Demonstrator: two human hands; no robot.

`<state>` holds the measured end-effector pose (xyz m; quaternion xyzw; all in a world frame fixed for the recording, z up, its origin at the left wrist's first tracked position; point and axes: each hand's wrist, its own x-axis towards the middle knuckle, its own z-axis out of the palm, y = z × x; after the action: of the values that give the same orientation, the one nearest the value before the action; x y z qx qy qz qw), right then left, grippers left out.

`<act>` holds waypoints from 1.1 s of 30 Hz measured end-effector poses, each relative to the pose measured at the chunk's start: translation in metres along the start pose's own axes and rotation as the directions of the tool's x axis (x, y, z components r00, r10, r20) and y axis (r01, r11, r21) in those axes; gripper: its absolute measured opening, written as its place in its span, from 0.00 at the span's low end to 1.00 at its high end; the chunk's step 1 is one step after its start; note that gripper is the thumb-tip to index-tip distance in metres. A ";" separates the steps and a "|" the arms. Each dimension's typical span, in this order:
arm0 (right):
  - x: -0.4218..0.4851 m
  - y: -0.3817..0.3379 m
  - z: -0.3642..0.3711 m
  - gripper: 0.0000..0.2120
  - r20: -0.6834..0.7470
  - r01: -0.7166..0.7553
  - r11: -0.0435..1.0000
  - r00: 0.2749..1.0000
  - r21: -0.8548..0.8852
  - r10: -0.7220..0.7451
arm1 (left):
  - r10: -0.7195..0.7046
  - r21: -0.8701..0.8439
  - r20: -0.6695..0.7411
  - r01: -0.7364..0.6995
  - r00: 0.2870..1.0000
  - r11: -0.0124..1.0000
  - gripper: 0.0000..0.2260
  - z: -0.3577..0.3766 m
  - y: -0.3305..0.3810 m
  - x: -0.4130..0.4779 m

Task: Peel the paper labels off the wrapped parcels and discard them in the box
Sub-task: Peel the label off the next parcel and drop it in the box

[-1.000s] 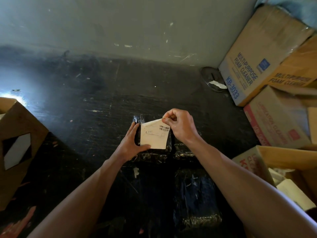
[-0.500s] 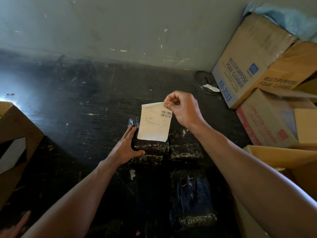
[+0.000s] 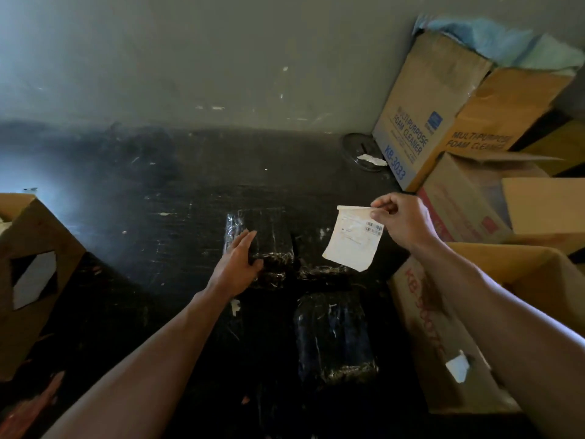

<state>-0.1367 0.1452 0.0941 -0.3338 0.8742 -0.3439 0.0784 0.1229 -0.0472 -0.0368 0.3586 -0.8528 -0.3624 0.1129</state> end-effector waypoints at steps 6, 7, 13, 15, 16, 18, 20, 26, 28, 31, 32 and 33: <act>-0.047 0.070 -0.086 0.04 -0.184 -0.135 0.990 0.973 0.030 0.138 | 0.097 -0.126 0.064 -0.088 0.993 0.988 0.32 0.061 0.117 -0.018; -0.056 0.083 -0.098 0.04 -0.198 -0.169 0.985 0.965 0.041 0.174 | 0.123 -0.153 0.091 -0.108 0.988 0.982 0.32 0.073 0.136 -0.023; -0.101 0.157 -0.140 0.06 -0.250 -0.309 0.950 0.917 0.054 0.312 | 0.233 -0.231 0.270 -0.172 0.934 0.958 0.35 0.146 0.231 -0.061; -0.111 0.178 -0.142 0.05 -0.230 -0.360 0.933 0.907 0.017 0.354 | 0.220 -0.280 0.354 -0.121 0.909 0.952 0.35 0.166 0.252 -0.076; -0.115 0.187 -0.140 0.04 -0.217 -0.381 0.925 0.902 0.003 0.372 | 0.208 -0.304 0.379 -0.091 0.902 0.948 0.36 0.175 0.260 -0.082; -0.122 0.204 -0.135 0.03 -0.180 -0.403 0.915 0.901 -0.008 0.395 | 0.187 -0.330 0.399 -0.050 0.898 0.943 0.39 0.191 0.270 -0.091; -0.125 0.216 -0.129 0.04 -0.131 -0.389 0.920 0.915 -0.039 0.381 | 0.187 -0.306 0.396 -0.062 0.899 0.950 0.43 0.203 0.273 -0.096; -0.130 0.245 -0.118 0.09 -0.084 -0.397 0.904 0.918 -0.160 0.389 | 0.201 -0.268 0.370 -0.103 0.907 0.958 0.53 0.216 0.274 -0.106; -0.132 0.255 -0.119 0.09 -0.080 -0.403 0.900 0.915 -0.169 0.395 | 0.191 -0.250 0.369 -0.101 0.910 0.963 0.53 0.218 0.275 -0.106; -0.135 0.265 -0.120 0.06 -0.057 -0.405 0.902 0.914 -0.149 0.402 | 0.188 -0.238 0.368 -0.104 0.911 0.966 0.53 0.220 0.274 -0.106; -0.136 0.266 -0.120 0.06 -0.046 -0.406 0.903 0.914 -0.143 0.404 | 0.182 -0.237 0.369 -0.097 0.912 0.967 0.53 0.220 0.273 -0.105; -0.136 0.267 -0.120 0.05 -0.033 -0.407 0.904 0.913 -0.135 0.406 | 0.175 -0.237 0.367 -0.090 0.914 0.967 0.53 0.220 0.272 -0.106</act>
<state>-0.2182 0.4417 -0.0025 -0.1483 0.9465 -0.2590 0.1229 -0.0448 0.2746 0.0040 0.2072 -0.8365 -0.5072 0.0056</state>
